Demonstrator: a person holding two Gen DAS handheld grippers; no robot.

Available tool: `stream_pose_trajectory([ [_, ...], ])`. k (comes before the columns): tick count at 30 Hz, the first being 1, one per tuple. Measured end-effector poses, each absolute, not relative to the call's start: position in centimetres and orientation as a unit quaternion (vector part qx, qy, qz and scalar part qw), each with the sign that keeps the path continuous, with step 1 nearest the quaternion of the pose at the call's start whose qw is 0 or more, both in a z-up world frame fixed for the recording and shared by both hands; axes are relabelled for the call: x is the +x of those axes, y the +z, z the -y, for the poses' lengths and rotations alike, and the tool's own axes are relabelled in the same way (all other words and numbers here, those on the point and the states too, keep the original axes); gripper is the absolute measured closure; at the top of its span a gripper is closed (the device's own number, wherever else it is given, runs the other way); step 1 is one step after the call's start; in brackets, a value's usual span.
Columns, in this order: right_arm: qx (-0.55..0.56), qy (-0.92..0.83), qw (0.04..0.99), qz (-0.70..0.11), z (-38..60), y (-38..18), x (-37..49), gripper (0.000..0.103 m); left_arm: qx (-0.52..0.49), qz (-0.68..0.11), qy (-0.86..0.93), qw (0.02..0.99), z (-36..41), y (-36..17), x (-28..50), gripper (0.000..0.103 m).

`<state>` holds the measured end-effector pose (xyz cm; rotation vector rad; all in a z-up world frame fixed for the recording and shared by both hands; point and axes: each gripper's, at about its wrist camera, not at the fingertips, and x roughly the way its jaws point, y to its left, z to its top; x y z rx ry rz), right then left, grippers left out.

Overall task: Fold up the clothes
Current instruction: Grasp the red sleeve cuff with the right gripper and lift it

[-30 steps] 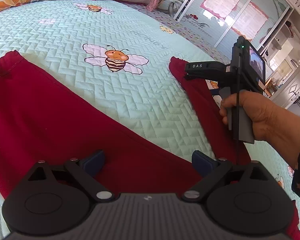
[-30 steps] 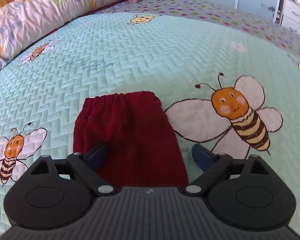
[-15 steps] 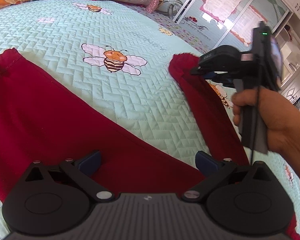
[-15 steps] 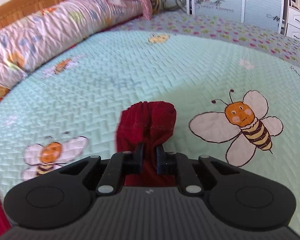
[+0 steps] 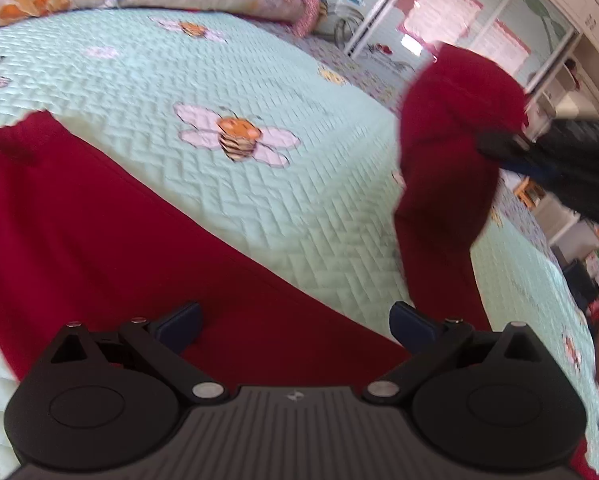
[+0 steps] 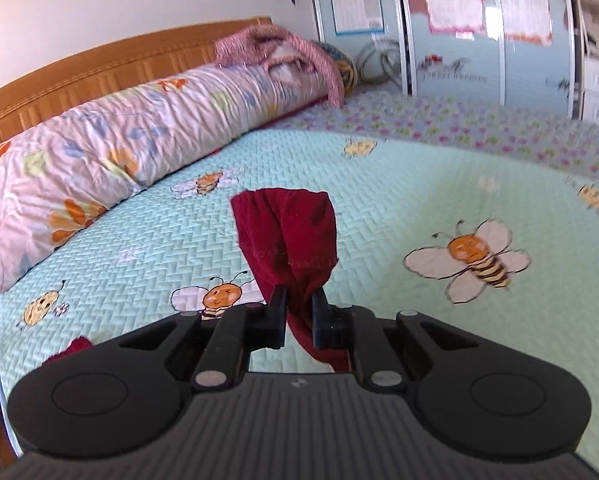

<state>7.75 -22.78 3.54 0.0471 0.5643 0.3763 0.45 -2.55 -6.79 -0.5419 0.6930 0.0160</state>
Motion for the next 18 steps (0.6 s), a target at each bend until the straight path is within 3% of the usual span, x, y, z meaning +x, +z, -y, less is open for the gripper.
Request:
stream_pose_trajectory([
  [9,-0.032,0.19,0.951,-0.243,22.1,4.3,2.0,0.09,-0.35,-0.264,0.056,0.897,-2.2,-5.9,-2.0,0.0],
  [14,-0.101,0.216,0.942,-0.236,17.1,2.2,1.4,0.089,-0.386,-0.245,0.048,0.888,-3.4,-6.1,-2.6,0.0],
  [16,-0.147,0.236,0.931,-0.239,14.6,0.1,1.2,0.084,-0.404,-0.252,0.05,0.878,-4.0,-6.7,-2.5,0.0],
  [18,-0.171,0.283,0.905,-0.266,13.1,-2.2,0.8,0.073,-0.419,-0.261,0.051,0.868,-4.5,-7.3,-2.5,0.0],
])
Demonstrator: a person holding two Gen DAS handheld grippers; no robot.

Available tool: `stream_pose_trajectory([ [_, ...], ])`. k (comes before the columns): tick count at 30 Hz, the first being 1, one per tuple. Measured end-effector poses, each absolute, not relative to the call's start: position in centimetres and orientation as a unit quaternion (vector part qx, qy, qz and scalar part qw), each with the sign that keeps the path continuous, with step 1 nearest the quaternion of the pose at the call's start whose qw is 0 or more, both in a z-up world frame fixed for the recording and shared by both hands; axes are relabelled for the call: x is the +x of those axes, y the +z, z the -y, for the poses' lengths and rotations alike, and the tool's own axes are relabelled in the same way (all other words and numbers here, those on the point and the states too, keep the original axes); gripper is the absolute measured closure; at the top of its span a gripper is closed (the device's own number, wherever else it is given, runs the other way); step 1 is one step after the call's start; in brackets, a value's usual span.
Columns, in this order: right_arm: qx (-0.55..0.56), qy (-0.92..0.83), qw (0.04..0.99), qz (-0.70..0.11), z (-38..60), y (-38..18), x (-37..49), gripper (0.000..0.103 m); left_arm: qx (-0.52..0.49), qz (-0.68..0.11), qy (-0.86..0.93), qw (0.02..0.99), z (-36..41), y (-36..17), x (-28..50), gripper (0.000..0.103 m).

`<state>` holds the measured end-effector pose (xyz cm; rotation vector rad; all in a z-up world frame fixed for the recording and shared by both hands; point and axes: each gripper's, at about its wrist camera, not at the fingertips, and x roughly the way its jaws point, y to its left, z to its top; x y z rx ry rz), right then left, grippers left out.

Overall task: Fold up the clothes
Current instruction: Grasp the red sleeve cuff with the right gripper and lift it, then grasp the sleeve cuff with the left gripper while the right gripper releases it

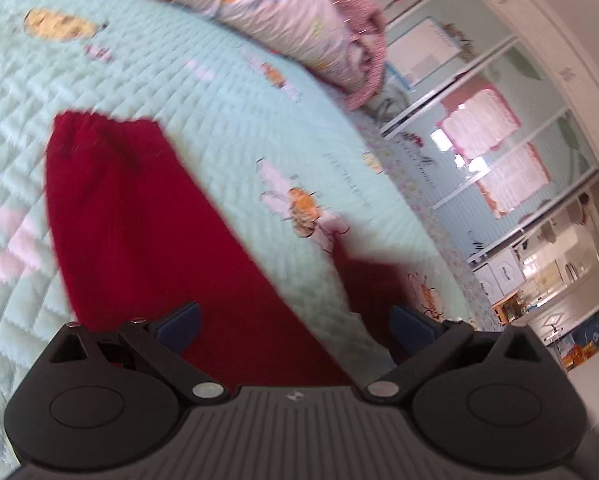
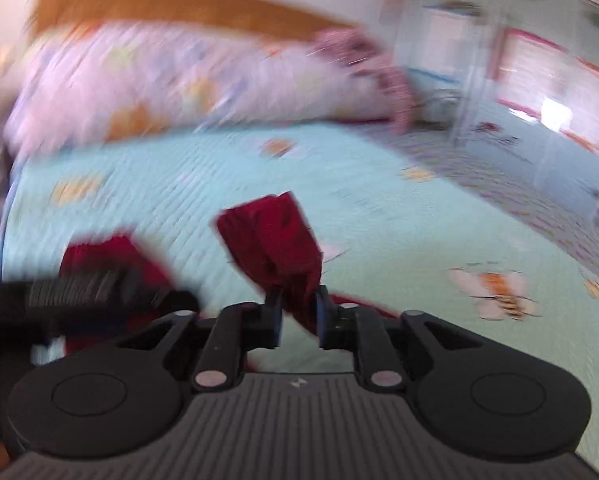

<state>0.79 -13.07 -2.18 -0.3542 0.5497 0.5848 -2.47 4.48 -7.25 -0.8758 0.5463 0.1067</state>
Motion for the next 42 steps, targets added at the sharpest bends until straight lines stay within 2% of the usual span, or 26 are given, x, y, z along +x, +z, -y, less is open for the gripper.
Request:
stream_pose_trajectory([
  [4,-0.151,0.337,0.876,-0.31,13.7,-4.1,-0.6,0.063,-0.429,-0.266,0.05,0.862,-4.8,-7.5,-2.5,0.0],
  [6,-0.126,0.322,0.888,-0.302,15.5,-3.6,-1.3,0.046,-0.433,-0.267,0.051,0.859,-4.7,-7.5,-2.6,0.0],
  [8,-0.109,0.298,0.903,-0.29,17.3,-3.0,-1.6,0.035,-0.447,-0.264,0.049,0.853,-4.7,-7.6,-2.8,0.0],
  [12,-0.158,0.24,0.921,-0.264,19.2,-2.9,-0.9,0.034,-0.493,-0.237,0.038,0.836,-4.9,-7.7,-3.7,0.0],
  [19,-0.303,0.327,0.871,-0.207,13.8,-4.8,-0.4,0.035,-0.539,-0.154,0.054,0.826,-6.2,-7.1,-5.6,0.0],
  [24,-0.369,0.381,0.824,-0.202,10.5,-6.5,0.4,0.041,-0.538,-0.177,0.069,0.821,-6.2,-7.4,-5.2,0.0],
  [28,-0.397,0.385,0.809,-0.197,9.7,-7.7,0.0,0.041,-0.535,-0.182,0.063,0.822,-6.2,-7.4,-5.0,0.0],
  [29,-0.393,0.385,0.811,-0.198,9.8,-7.8,-0.1,0.044,-0.533,-0.184,0.056,0.824,-6.1,-7.4,-4.9,0.0],
  [31,-0.376,0.387,0.816,-0.208,10.1,-7.8,0.0,0.065,-0.528,-0.194,0.038,0.826,-5.8,-7.4,-4.4,0.0],
  [32,-0.362,0.386,0.82,-0.216,10.3,-7.8,0.2,0.079,-0.526,-0.201,0.033,0.826,-5.6,-7.5,-4.2,0.0],
  [33,-0.35,0.384,0.825,-0.221,10.4,-7.9,0.4,0.083,-0.525,-0.209,0.029,0.825,-5.4,-7.6,-4.0,0.0],
  [36,-0.31,0.373,0.847,-0.217,11.0,-7.5,0.3,0.09,-0.527,-0.222,0.016,0.82,-5.2,-7.9,-3.7,0.0],
  [42,-0.25,0.36,0.878,-0.19,12.1,-6.3,-1.3,0.09,-0.518,-0.249,-0.018,0.818,-3.8,-8.0,-3.0,0.0],
])
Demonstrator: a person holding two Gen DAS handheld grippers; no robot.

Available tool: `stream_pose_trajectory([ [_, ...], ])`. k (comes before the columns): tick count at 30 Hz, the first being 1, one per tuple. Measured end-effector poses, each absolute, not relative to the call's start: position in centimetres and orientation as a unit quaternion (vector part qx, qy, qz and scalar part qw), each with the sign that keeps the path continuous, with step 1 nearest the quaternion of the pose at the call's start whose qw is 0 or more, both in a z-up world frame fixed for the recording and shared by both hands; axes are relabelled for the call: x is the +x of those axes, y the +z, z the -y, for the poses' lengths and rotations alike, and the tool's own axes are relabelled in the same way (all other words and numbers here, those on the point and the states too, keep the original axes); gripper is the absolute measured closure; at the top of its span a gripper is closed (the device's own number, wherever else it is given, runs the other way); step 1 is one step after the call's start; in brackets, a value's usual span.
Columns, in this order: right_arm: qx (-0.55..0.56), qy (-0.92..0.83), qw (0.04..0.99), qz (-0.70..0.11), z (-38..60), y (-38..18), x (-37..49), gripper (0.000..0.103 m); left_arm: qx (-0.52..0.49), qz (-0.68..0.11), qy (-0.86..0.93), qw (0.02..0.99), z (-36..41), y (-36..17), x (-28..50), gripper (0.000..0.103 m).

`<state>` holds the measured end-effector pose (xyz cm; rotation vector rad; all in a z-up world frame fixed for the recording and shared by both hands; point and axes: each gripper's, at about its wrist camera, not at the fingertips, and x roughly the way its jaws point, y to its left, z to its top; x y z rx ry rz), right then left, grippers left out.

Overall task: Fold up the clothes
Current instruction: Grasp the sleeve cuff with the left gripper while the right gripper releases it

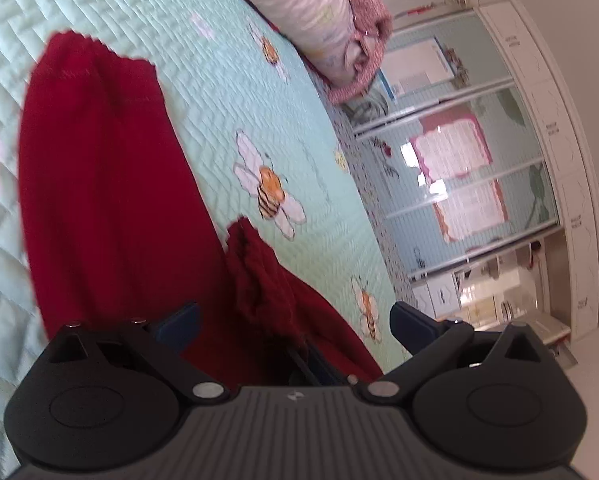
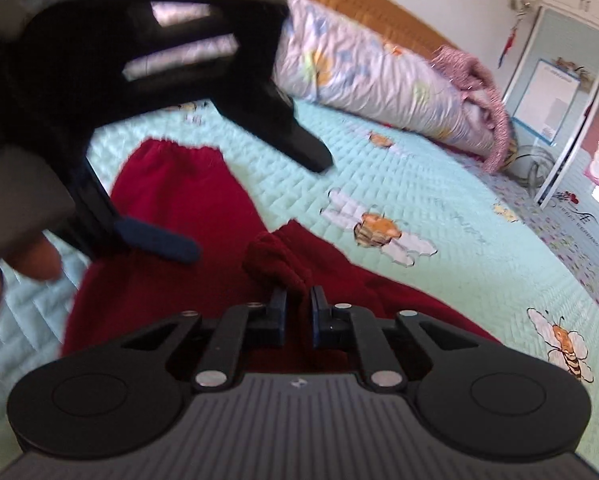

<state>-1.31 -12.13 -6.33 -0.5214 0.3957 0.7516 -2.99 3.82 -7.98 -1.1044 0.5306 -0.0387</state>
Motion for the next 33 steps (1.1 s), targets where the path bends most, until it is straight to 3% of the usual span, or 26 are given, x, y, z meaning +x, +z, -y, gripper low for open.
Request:
stream_pose_trajectory([
  [11,-0.234,0.367,0.884,-0.173,13.2,-5.7,-3.3,0.09,-0.53,-0.241,-0.023,0.813,-3.7,-9.1,-2.8,0.004],
  [16,-0.222,0.363,0.887,-0.177,13.9,-5.7,-3.8,0.09,-0.548,-0.252,-0.034,0.797,-3.9,-9.8,-2.6,0.026],
  [24,-0.18,0.329,0.906,-0.198,15.9,-5.7,-3.7,0.086,-0.568,-0.251,-0.027,0.783,-4.1,-10.4,-3.1,0.036],
  [27,-0.16,0.31,0.915,-0.204,17.1,-5.6,-4.3,0.075,-0.564,-0.258,-0.018,0.785,-4.0,-10.5,-3.1,0.049],
  [30,-0.137,0.287,0.924,-0.21,18.8,-5.4,-5.2,0.065,-0.56,-0.274,-0.003,0.782,-4.1,-11.0,-3.0,0.084],
  [33,-0.115,0.265,0.932,-0.218,20.6,-5.2,-5.9,0.05,-0.533,-0.282,-0.003,0.798,-3.7,-10.4,-2.7,0.089],
])
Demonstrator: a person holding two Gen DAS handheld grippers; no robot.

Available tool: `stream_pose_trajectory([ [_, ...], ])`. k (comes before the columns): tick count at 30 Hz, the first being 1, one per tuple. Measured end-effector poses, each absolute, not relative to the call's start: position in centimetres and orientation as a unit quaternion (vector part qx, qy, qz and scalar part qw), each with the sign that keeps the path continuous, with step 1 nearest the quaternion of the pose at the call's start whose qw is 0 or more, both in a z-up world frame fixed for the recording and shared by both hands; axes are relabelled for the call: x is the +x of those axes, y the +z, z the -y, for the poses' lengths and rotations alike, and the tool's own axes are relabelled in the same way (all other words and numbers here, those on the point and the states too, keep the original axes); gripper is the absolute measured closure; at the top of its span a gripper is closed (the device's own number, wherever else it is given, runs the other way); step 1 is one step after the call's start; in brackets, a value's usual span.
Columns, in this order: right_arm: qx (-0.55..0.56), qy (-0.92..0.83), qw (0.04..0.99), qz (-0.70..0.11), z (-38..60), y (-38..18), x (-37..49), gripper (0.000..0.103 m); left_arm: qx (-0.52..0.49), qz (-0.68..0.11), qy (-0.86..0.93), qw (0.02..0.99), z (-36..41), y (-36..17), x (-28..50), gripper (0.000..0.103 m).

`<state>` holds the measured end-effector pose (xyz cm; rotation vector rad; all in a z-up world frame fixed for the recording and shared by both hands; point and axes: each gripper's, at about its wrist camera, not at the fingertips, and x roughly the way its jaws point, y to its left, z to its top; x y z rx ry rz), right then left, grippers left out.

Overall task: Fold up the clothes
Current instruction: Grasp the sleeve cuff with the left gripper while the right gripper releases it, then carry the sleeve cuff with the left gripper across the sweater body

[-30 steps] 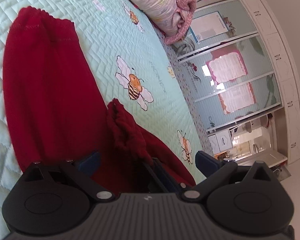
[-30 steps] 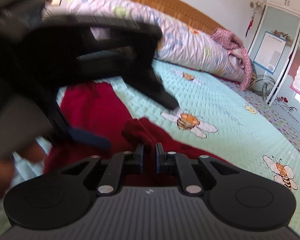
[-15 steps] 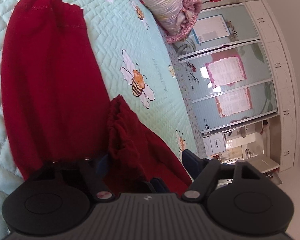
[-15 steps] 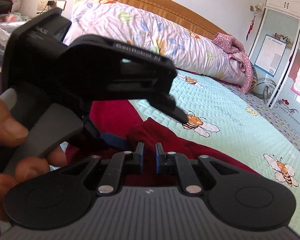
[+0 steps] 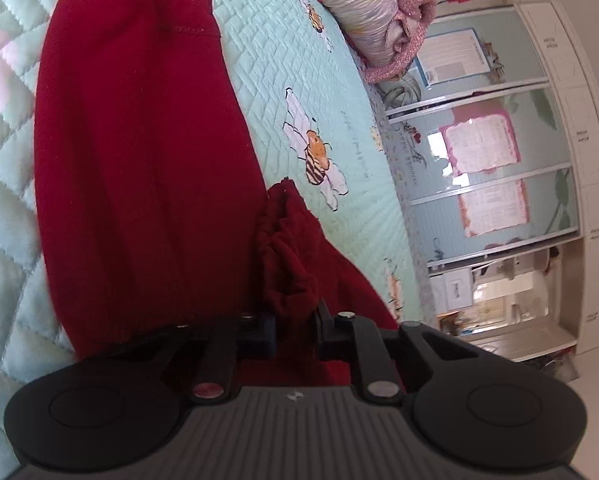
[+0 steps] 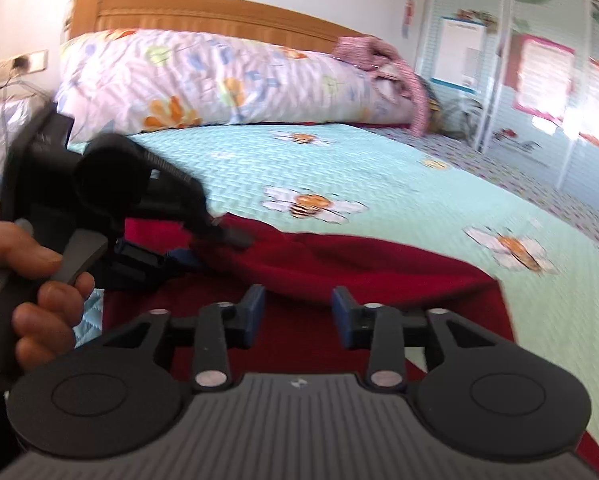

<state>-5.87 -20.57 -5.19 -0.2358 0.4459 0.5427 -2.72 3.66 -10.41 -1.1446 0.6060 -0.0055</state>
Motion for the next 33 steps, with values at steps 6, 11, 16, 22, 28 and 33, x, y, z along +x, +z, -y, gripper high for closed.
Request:
stream_pose_trajectory([
  [6,-0.107,0.207,0.944,-0.235,25.1,-4.8,-8.1,0.041,-0.468,-0.292,-0.006,0.834,-2.6,-8.7,-2.0,0.091],
  [11,-0.103,0.152,0.948,-0.261,28.6,-5.0,-9.2,0.033,-0.374,-0.281,-0.008,0.884,-0.7,-6.0,-1.8,0.091],
  [16,-0.104,0.139,0.942,-0.286,30.6,-5.4,-10.6,0.031,-0.28,-0.297,0.005,0.913,1.6,-4.6,-1.5,0.091],
  [22,-0.174,0.142,0.926,-0.304,31.0,-6.0,-13.1,0.026,-0.156,-0.328,0.025,0.931,2.5,-3.6,0.0,0.092],
  [28,-0.143,0.134,0.934,-0.299,32.6,-6.2,-14.6,0.022,-0.003,-0.323,0.025,0.946,3.7,-1.9,0.6,0.093],
  [33,-0.113,0.136,0.941,-0.289,33.3,-5.9,-14.5,0.022,0.056,-0.316,0.023,0.947,4.8,-0.5,0.8,0.093],
])
